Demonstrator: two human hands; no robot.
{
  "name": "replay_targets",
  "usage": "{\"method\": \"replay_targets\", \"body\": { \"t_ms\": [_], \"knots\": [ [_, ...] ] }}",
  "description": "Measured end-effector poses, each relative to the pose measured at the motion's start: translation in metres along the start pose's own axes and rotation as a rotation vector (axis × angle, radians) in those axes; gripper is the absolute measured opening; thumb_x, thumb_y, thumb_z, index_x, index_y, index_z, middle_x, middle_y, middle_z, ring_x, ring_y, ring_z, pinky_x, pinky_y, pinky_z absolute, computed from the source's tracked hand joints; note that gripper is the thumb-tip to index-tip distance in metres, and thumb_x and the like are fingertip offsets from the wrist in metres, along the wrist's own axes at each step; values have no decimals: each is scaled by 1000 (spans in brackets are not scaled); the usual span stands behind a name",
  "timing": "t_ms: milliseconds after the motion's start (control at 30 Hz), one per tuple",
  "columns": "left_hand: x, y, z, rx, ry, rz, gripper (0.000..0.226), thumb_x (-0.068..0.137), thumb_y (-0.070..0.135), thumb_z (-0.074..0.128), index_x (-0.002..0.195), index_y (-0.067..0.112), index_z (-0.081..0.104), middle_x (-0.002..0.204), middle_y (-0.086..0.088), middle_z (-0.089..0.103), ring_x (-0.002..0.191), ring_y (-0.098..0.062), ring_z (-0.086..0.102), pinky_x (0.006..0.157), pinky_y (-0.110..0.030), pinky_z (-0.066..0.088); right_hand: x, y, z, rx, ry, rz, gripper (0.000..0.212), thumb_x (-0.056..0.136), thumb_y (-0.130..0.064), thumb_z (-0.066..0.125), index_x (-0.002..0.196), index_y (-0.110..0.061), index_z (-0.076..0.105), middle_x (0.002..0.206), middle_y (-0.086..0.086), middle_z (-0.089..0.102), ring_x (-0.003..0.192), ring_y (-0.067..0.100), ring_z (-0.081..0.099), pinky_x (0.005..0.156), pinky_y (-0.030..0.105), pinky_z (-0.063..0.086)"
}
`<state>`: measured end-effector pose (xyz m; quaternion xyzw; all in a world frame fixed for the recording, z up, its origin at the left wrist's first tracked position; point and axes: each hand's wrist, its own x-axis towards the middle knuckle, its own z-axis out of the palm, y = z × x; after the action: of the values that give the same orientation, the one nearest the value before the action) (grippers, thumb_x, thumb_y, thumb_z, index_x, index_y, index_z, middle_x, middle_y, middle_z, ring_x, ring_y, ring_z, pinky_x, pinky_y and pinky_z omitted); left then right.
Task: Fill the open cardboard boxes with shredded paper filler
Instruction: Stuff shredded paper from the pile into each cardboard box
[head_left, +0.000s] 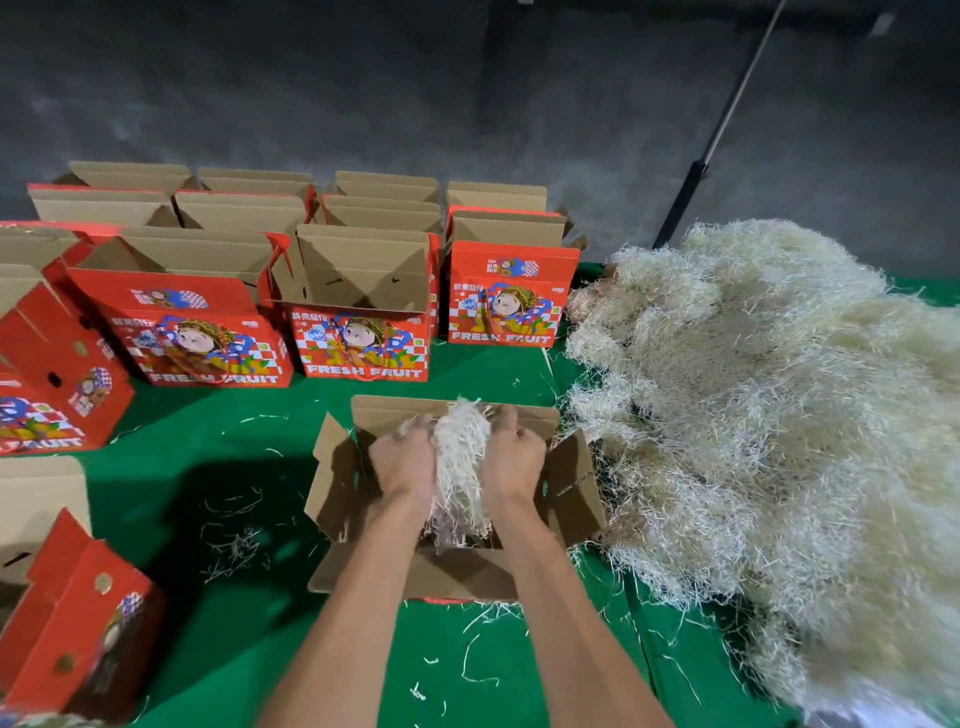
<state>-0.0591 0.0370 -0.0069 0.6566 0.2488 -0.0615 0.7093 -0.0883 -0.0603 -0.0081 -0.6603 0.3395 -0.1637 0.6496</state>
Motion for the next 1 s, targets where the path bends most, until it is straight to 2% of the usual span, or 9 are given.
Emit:
{"method": "replay_targets", "body": {
  "t_ms": [67, 167, 300, 500, 667, 800, 867, 933, 1000],
  "knots": [
    [-5, -3, 3, 29, -26, 7, 26, 92, 3, 52, 69, 15, 50, 53, 8, 40, 45, -7, 33, 44, -22, 28, 1, -3, 0, 25, -24, 15, 48, 104, -40, 47, 64, -13, 52, 39, -9, 40, 33, 5, 28, 38, 23, 27],
    [10, 3, -11, -63, 59, -52, 27, 87, 3, 48, 69, 20, 37, 58, 4, 33, 48, -9, 29, 50, -28, 25, 15, -4, -19, 67, 8, 36, 44, 103, -40, 47, 78, -9, 64, 46, -5, 48, 34, 5, 32, 38, 22, 26],
    [-5, -7, -3, -55, -47, -31, 12, 93, 5, 52, 82, 9, 57, 56, 5, 45, 38, -5, 36, 35, -23, 28, 6, 2, -9, 55, -23, -77, 49, 104, -41, 47, 64, -13, 53, 41, -7, 42, 33, 6, 30, 34, 18, 27],
    [27, 18, -48, -43, 110, 33, 28, 95, 10, 48, 71, 23, 44, 68, 3, 45, 56, -12, 41, 51, -26, 36, 27, -2, -43, 98, 43, -7, 48, 100, -44, 53, 61, -18, 53, 40, -6, 37, 34, 8, 26, 35, 22, 22],
    [17, 2, -35, 64, 63, 13, 21, 99, 30, 54, 83, 17, 50, 79, -4, 54, 66, -16, 47, 60, -28, 38, 19, -2, -32, 86, -13, -54, 57, 94, -61, 53, 57, -18, 42, 39, -6, 34, 35, 11, 23, 35, 23, 21],
    [35, 12, -61, -64, 145, 38, 21, 99, 27, 56, 82, 18, 52, 70, 2, 48, 57, -10, 39, 55, -23, 33, 29, -5, -63, 62, 83, -21, 64, 89, -72, 46, 59, -16, 43, 39, -3, 31, 34, 13, 21, 36, 24, 17],
    [32, 13, -60, -8, 138, 77, 26, 98, 37, 58, 83, 16, 54, 68, 2, 49, 56, -11, 41, 54, -23, 34, 27, -8, -64, 66, 55, -50, 61, 88, -72, 45, 59, -18, 45, 38, -4, 30, 33, 12, 20, 35, 24, 16],
    [22, 12, -51, 146, 6, 68, 43, 94, 58, 53, 96, 15, 57, 83, -2, 59, 72, -18, 54, 64, -30, 41, 18, -11, -51, 66, -22, -120, 59, 90, -69, 46, 56, -21, 43, 38, -7, 28, 33, 11, 19, 34, 23, 16],
    [13, 10, -47, 408, -145, 21, 72, 90, 72, 44, 132, 14, 50, 124, -10, 60, 111, -27, 58, 91, -41, 47, 11, -13, -41, 45, -67, -172, 61, 95, -65, 44, 52, -21, 36, 39, -9, 27, 34, 10, 19, 35, 21, 16]
  ]
}}
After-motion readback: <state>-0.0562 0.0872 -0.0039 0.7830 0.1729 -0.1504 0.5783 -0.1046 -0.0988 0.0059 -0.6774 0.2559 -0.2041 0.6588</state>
